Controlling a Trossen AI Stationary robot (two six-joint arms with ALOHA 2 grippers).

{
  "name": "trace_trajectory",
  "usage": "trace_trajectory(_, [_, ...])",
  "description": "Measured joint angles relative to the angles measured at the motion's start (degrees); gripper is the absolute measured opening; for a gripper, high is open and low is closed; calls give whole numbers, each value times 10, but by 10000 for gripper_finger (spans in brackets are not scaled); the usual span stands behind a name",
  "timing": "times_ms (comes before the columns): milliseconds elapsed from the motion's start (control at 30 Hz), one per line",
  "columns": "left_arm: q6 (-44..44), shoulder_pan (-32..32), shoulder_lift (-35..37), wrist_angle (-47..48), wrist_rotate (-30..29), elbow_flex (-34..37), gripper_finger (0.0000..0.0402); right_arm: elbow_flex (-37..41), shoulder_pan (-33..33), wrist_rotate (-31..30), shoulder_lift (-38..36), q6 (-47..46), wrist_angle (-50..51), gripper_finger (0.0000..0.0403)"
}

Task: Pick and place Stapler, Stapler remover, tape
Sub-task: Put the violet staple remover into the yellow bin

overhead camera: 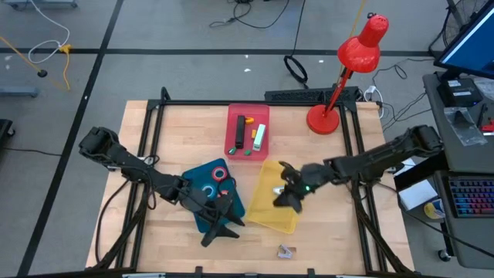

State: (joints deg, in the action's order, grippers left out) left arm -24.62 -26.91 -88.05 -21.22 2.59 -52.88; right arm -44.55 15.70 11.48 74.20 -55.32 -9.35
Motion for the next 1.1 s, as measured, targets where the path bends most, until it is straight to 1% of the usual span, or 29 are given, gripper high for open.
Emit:
trace_trajectory(100, [9,0,2,-6,-1,5,198,0,66,-40,-2,-2,-67,66])
trace_trajectory(233, [12,10,33,-41,4,54,198,0,146,-102,0,1,-125,56])
trace_trajectory(367, [9,18,109,-72,4,140,198,0,212,-159,0,1,-142,49])
trace_trajectory(467, [5,17,182,-70,5,204,198,0,246,-174,1,5,-152,45])
trace_trajectory(600, [14,9,284,-61,4,269,198,0,265,-177,2,8,-171,42])
trace_trajectory(733, [19,5,389,13,4,309,198,0,268,-182,1,7,-199,42])
trace_trajectory(867, [35,5,479,93,-2,324,198,0,268,-250,1,7,-218,42])
trace_trajectory(967, [64,6,538,129,-14,330,198,0,268,-292,1,7,-217,43])
trace_trajectory(1033, [86,10,566,150,-17,331,198,0,268,-324,1,7,-217,43])
trace_trajectory(1100, [107,17,591,183,-17,331,198,0,267,-336,1,19,-218,43])
